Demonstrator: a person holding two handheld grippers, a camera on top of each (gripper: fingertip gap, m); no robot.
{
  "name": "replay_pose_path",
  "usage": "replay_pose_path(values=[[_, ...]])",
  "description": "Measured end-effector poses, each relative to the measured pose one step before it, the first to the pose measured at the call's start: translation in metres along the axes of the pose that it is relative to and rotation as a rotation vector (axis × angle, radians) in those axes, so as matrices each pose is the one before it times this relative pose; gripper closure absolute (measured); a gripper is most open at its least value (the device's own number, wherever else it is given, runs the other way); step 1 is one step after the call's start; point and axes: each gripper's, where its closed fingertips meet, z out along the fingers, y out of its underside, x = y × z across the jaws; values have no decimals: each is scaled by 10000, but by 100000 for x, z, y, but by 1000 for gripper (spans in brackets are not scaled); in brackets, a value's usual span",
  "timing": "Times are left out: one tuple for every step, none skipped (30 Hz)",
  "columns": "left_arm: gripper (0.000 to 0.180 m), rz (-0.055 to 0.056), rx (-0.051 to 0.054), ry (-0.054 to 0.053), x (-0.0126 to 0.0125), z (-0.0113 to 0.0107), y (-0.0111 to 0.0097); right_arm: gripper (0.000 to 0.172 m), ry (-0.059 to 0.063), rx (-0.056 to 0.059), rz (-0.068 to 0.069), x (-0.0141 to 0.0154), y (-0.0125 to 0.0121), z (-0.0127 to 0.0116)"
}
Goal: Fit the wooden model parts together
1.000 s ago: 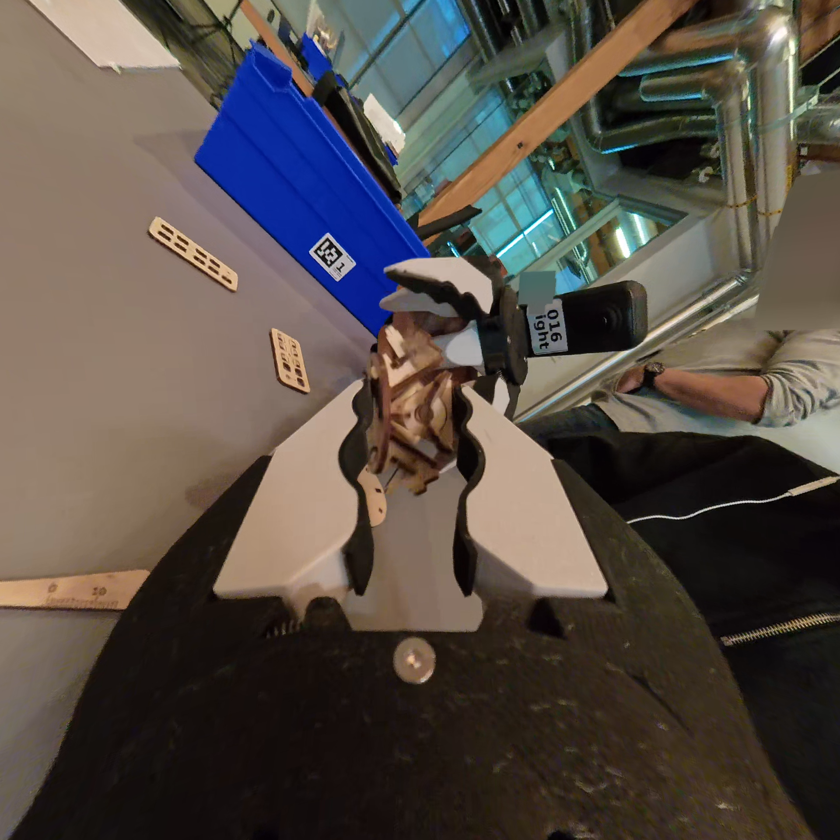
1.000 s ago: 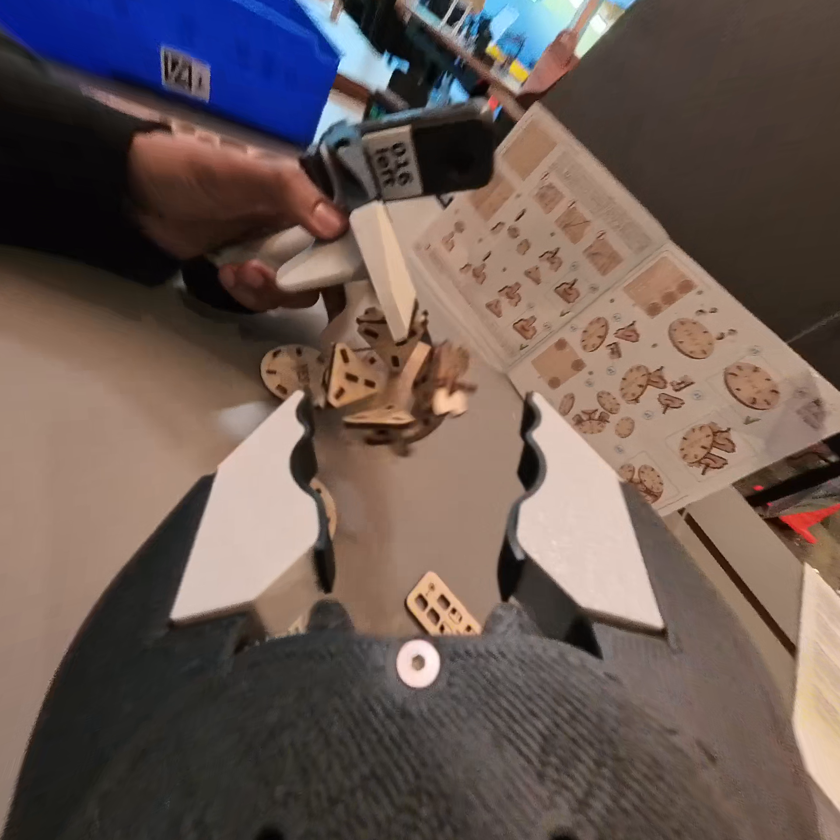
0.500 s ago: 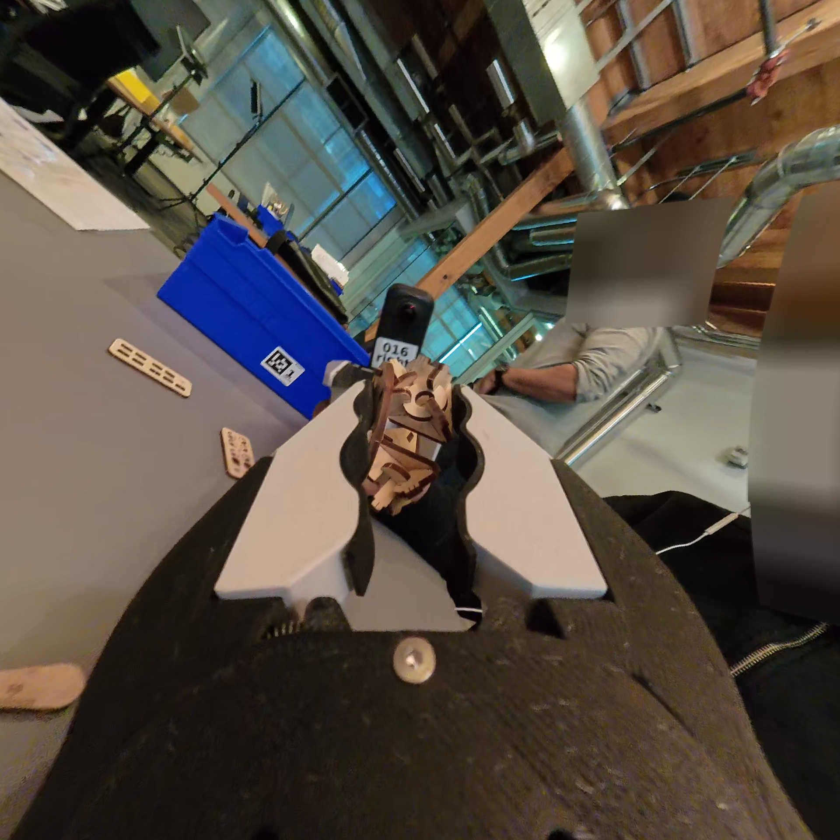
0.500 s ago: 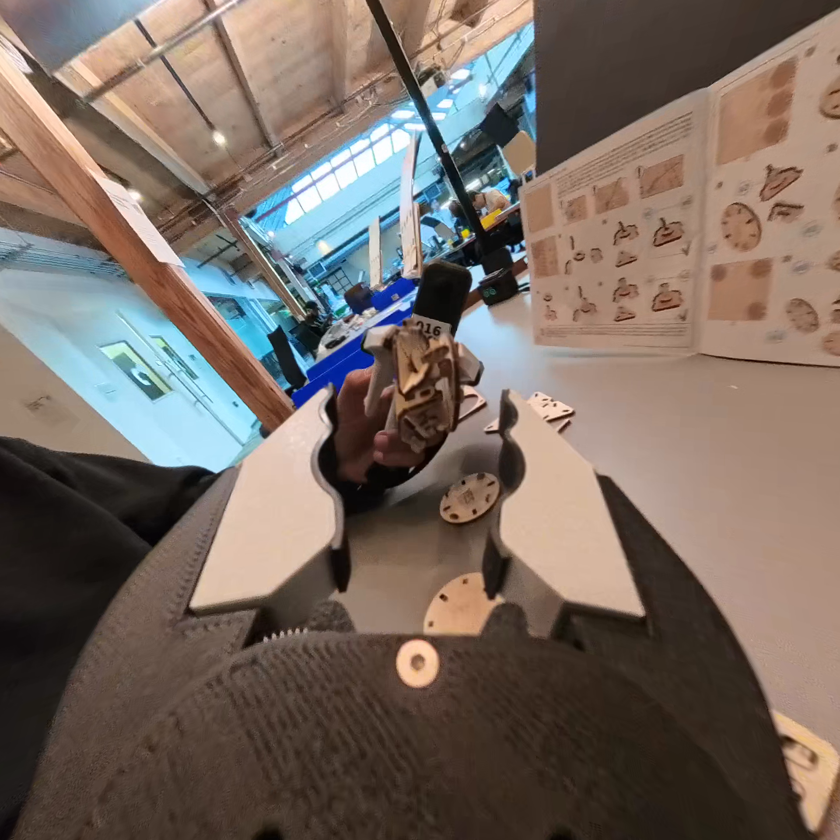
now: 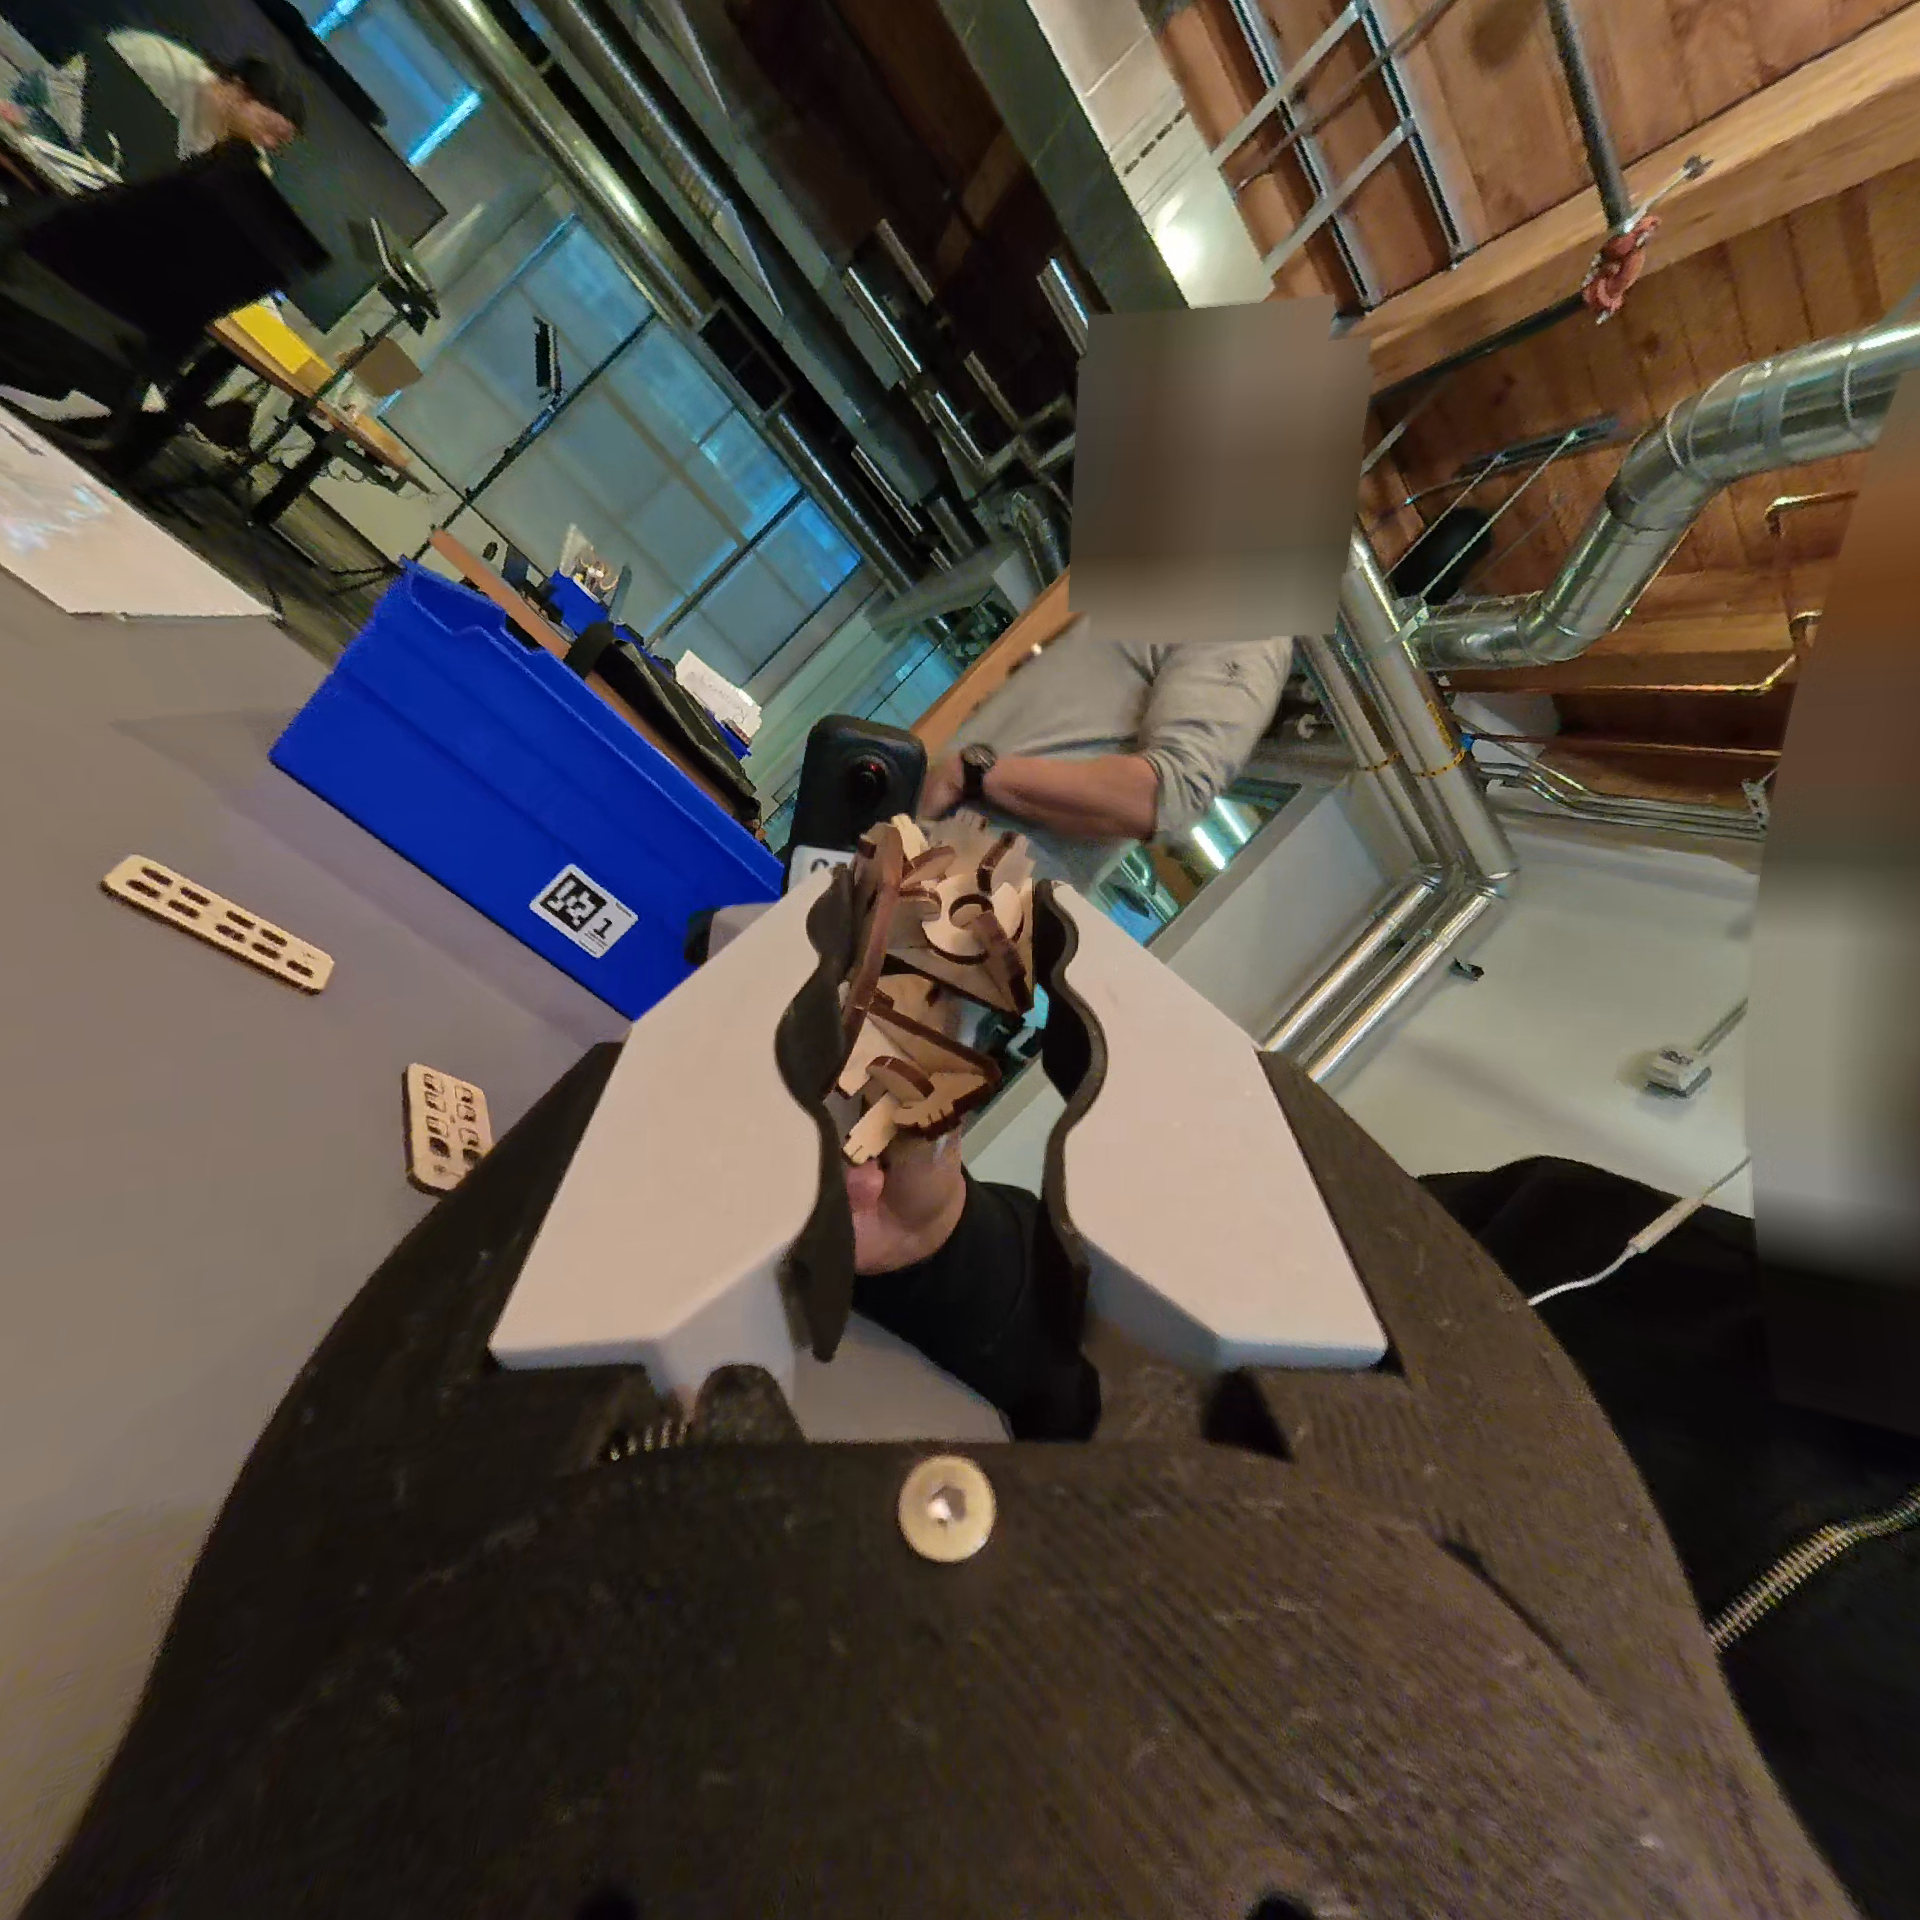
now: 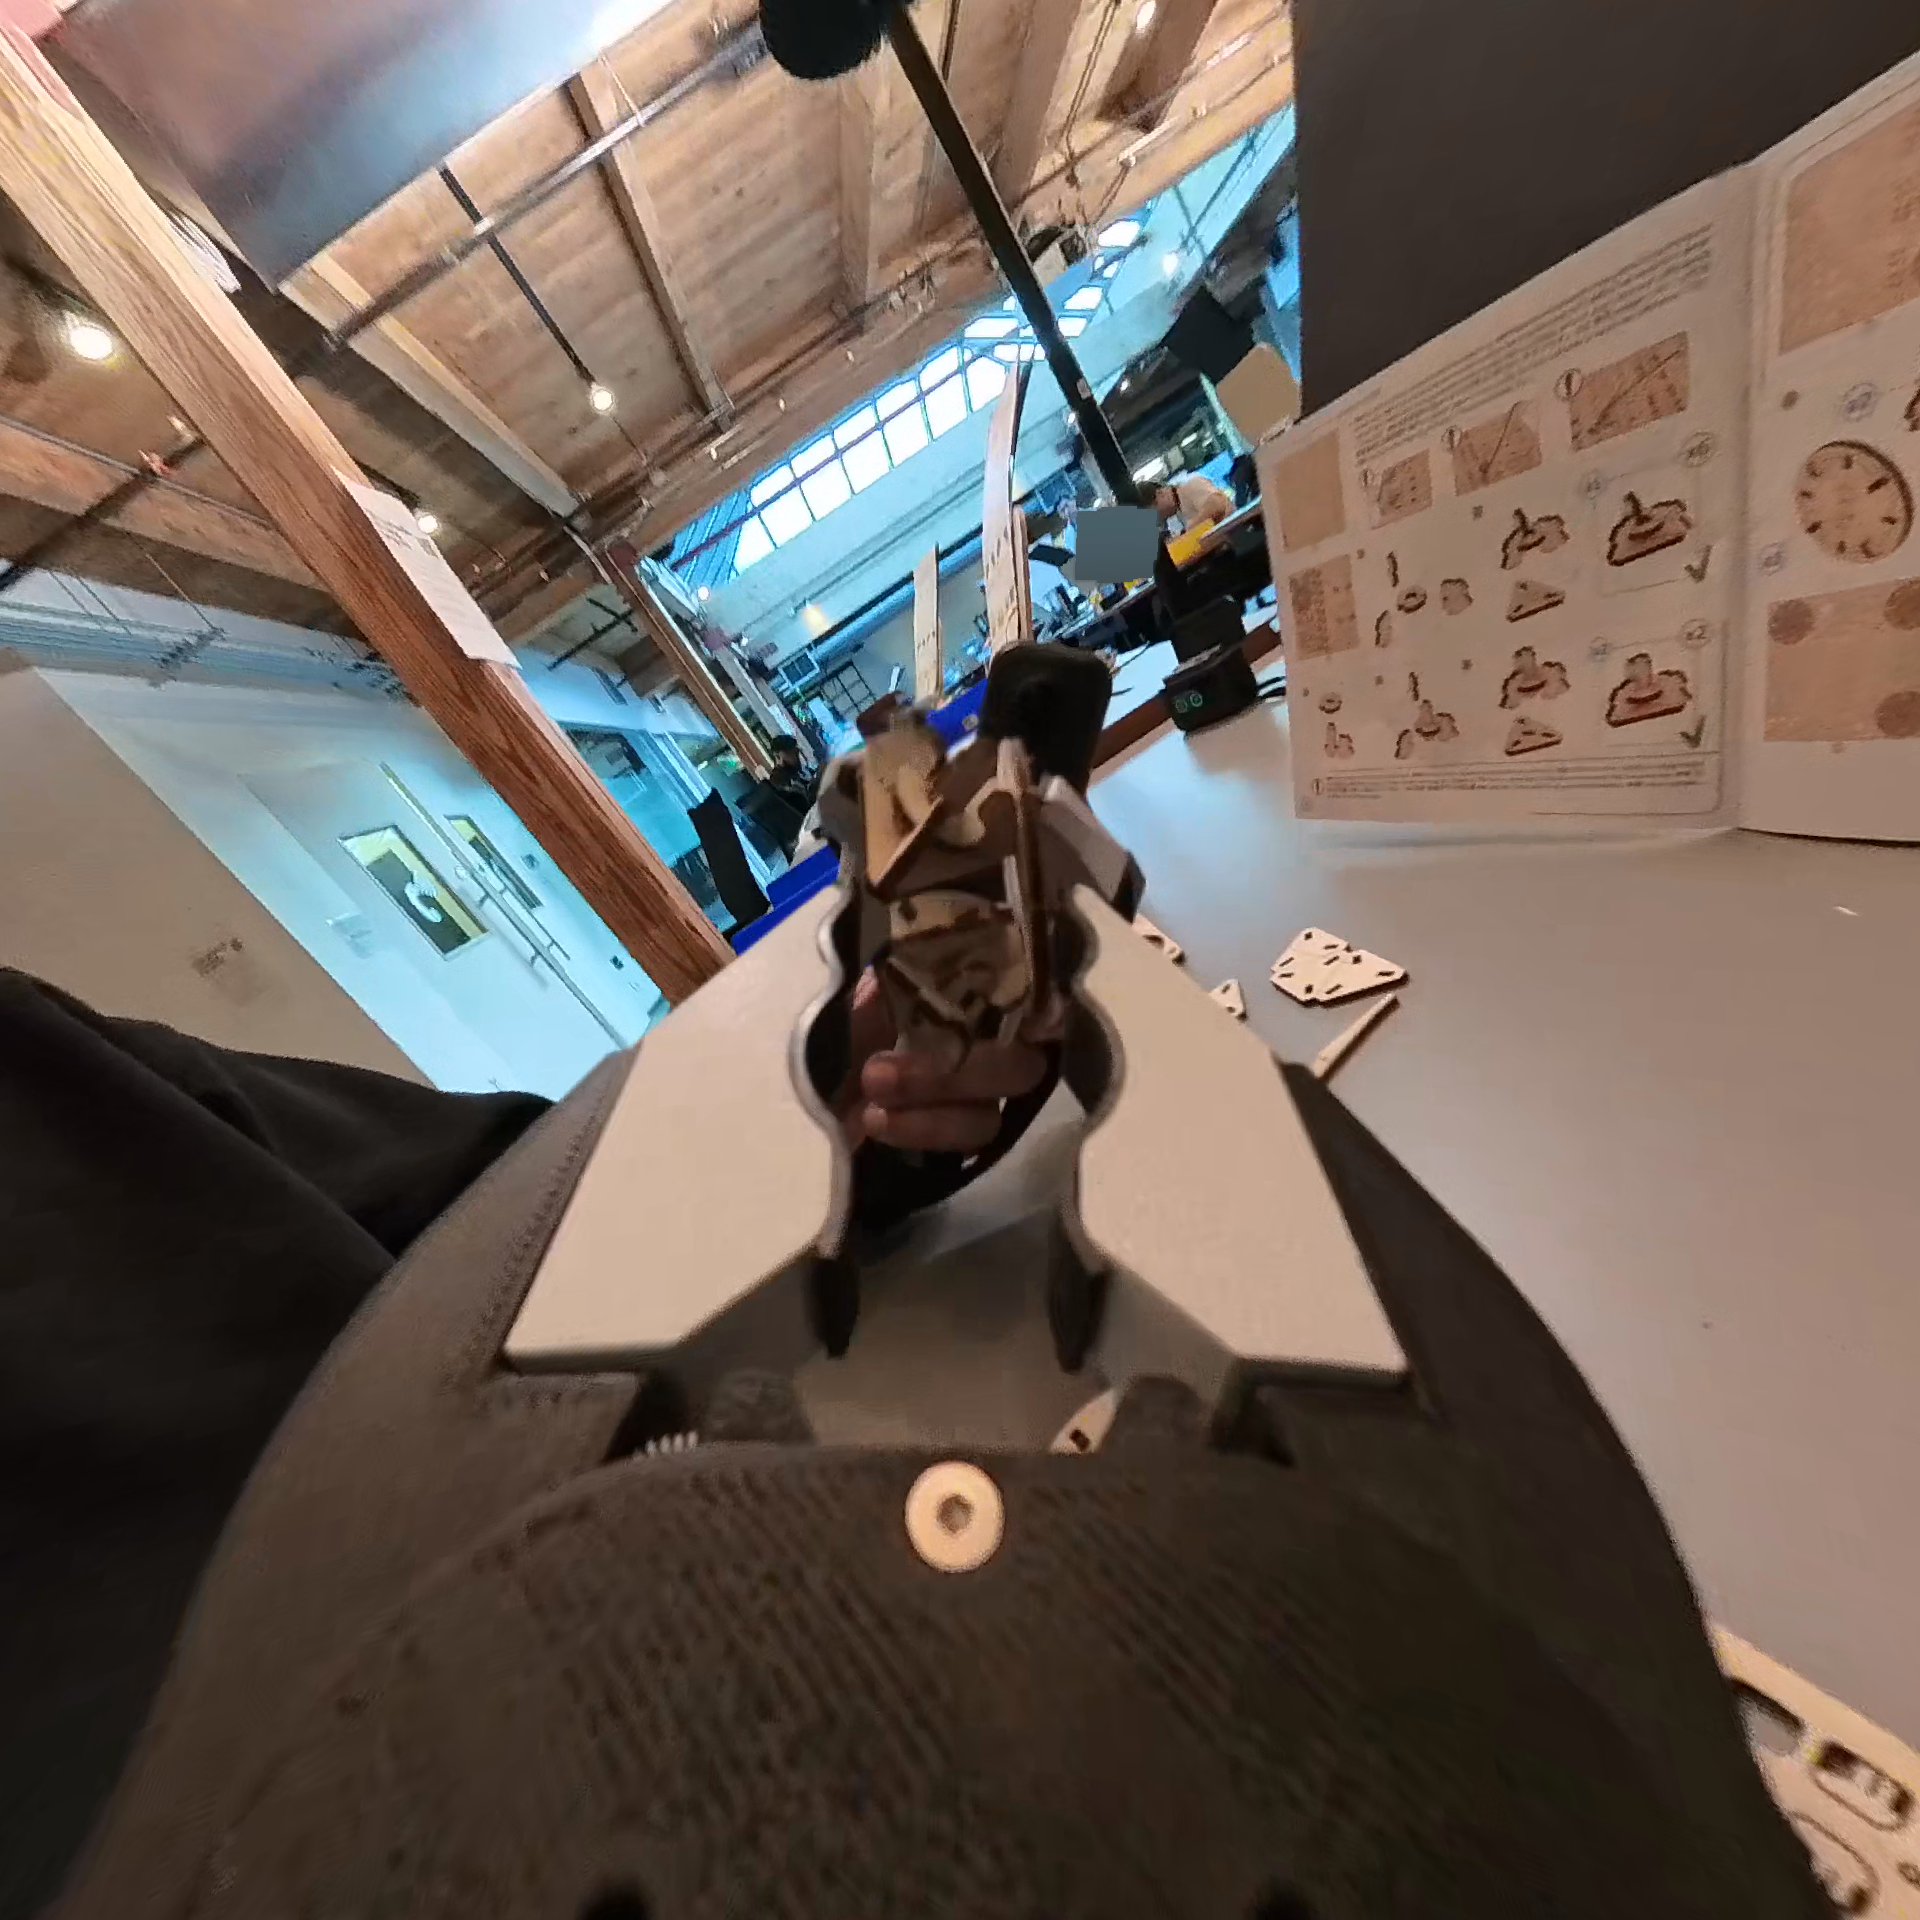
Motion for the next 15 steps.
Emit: replay_pose_path(values=[[152, -20, -109, 6, -46, 205, 281, 139, 22, 133, 11, 68, -331, -264], [151, 29, -63, -69, -123, 113, 170, 139, 47, 72, 20, 97, -263, -259], [152, 33, -96, -97, -148, 63, 165, 139, 63, -2, -12, 102, -159, -217], [151, 52, -175, -42, -68, 62, 242, 139, 81, -10, -52, 103, -137, -180], [149, 61, -157, -25, -38, 34, 171, 140, 107, 26, -87, 98, -212, -188], [143, 77, -42, -118, -129, -43, -24, 141, 106, 7, -107, 105, -196, -214], [138, 111, 56, -149, -129, -144, -181, 142, 120, -38, -119, 136, -161, -258], [133, 149, 127, -165, -122, -237, -337, 142, 151, -46, -149, 168, -165, -279], [131, 177, 144, -232, -210, -292, -397, 142, 154, -52, -169, 167, -195, -307], [128, 202, 116, -239, -219, -321, -403, 142, 163, -73, -186, 170, -180, -298], [126, 215, 35, -175, -173, -277, -315, 142, 175, -102, -207, 189, -133, -278], [126, 185, -105, -132, -187, -197, -94, 142, 104, -121, -225, 57, -89, -225], [127, 123, -276, -114, -270, -114, 180, 142, -66, -143, -227, -225, -29, -154], [129, 53, -382, -56, -247, -37, 386, 141, -223, -176, -208, -497, 26, -61], [132, 2, -411, -19, -201, 39, 508, 141, -263, -196, -189, -586, 113, 7]])
